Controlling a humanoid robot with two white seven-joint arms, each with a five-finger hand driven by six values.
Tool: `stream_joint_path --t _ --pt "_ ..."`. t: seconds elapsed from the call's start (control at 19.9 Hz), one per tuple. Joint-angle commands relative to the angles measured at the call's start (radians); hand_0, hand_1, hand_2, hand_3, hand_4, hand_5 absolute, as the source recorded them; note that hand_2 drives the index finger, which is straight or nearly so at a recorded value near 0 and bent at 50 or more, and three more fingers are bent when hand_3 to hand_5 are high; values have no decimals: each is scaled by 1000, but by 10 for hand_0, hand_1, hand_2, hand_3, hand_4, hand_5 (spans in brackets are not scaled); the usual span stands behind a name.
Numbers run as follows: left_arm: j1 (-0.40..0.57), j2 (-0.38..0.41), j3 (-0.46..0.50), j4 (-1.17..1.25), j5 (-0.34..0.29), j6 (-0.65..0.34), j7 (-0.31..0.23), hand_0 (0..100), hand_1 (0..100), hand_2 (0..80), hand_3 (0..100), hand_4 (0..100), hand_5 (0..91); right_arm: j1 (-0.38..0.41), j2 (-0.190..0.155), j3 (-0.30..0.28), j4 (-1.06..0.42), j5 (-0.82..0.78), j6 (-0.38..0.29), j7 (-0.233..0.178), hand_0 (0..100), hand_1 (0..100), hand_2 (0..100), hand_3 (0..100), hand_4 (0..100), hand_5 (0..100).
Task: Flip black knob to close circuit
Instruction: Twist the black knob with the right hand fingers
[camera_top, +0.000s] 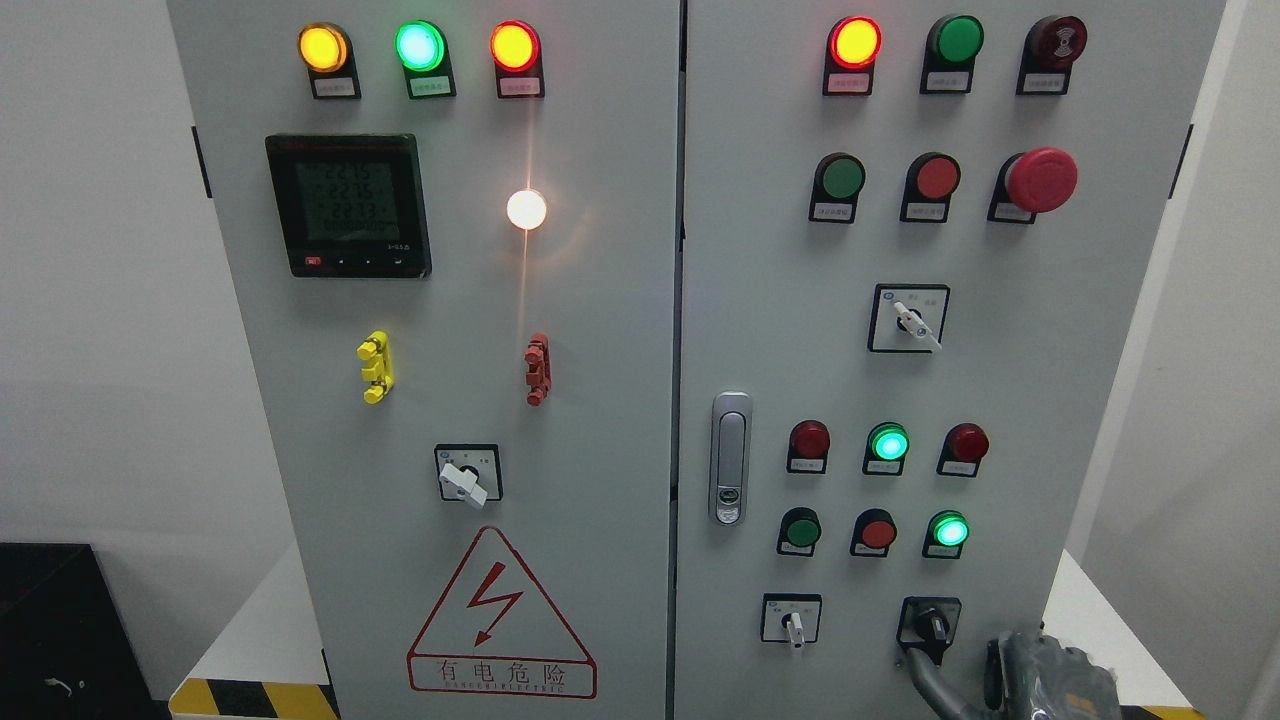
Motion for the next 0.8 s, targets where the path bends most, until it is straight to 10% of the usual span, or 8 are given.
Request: stream_joint_path --t 0.0,0.75 --pt "0 0 0 0 0 -1 -1 120 556 0 0 0 0 -1 -8 -49 1 0 0 8 0 0 918 1000 1000 988" --pt "0 0 0 0 0 -1 -1 120 556 0 0 0 0 -9 -7 -55 -4 -11 3 8 0 0 916 1000 1000 987"
